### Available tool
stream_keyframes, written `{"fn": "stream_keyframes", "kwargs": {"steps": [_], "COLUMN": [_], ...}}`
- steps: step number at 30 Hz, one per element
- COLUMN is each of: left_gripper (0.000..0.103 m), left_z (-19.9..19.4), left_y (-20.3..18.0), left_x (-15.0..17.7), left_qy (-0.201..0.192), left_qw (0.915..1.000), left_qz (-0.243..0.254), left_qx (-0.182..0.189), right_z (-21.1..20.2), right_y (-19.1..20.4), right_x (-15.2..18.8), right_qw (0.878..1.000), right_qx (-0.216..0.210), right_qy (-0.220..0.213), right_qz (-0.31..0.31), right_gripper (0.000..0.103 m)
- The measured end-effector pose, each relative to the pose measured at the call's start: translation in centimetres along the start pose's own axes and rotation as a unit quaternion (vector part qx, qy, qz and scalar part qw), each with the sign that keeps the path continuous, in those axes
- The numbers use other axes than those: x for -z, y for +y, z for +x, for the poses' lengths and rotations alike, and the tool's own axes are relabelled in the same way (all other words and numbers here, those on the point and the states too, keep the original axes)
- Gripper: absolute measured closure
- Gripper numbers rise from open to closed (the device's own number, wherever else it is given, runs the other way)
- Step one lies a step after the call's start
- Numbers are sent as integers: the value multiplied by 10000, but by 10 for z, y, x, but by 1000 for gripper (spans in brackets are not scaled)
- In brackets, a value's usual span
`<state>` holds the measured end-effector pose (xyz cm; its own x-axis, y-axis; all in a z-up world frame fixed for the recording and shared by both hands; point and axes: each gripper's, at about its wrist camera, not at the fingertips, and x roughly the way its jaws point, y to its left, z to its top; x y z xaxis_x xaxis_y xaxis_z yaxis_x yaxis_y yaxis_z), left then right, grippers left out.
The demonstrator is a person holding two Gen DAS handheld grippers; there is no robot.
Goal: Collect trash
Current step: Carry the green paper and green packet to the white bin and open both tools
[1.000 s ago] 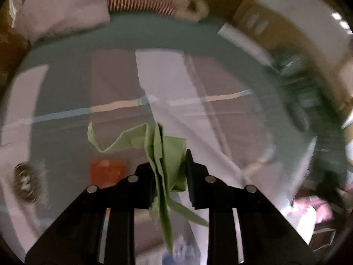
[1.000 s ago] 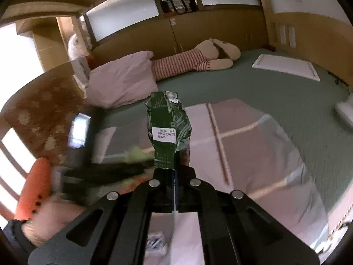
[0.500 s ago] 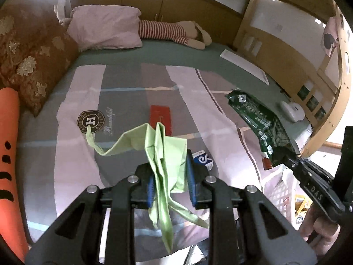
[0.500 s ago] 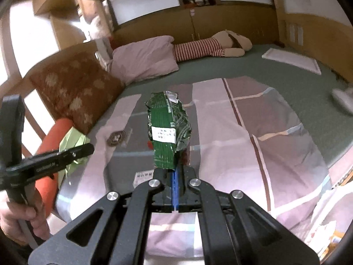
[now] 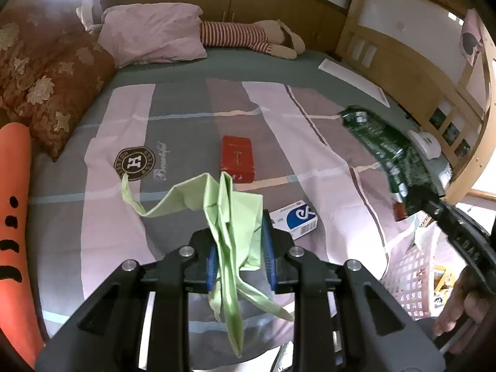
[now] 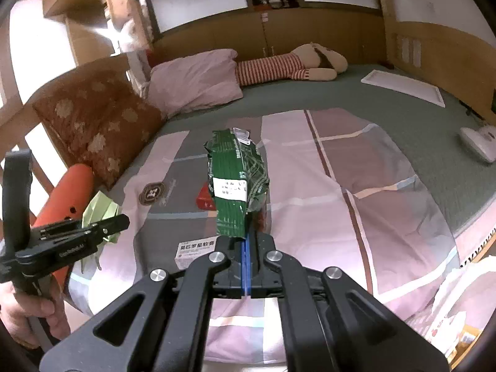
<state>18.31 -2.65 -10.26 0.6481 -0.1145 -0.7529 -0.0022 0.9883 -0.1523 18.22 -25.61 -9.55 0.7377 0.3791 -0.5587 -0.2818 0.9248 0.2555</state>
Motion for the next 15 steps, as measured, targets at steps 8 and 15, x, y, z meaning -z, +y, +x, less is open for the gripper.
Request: {"fn": "stream_keyframes", "kwargs": {"steps": [8, 15], "left_gripper": [77, 76], "left_z": [-12, -4], "left_y": [-88, -298], "left_x": [-6, 20], "left_qy": [96, 1034], "left_qw": [9919, 9262], "left_qz": [925, 2413], "left_qx": [871, 2708], "right_z": [-141, -220], "right_y": [-86, -179], "right_x": [24, 84], "right_qw": [9946, 9762], "right_qx": [570, 1814], "right_qy": [-755, -475], "right_qz": [416, 1091], "right_gripper": [102, 102]}}
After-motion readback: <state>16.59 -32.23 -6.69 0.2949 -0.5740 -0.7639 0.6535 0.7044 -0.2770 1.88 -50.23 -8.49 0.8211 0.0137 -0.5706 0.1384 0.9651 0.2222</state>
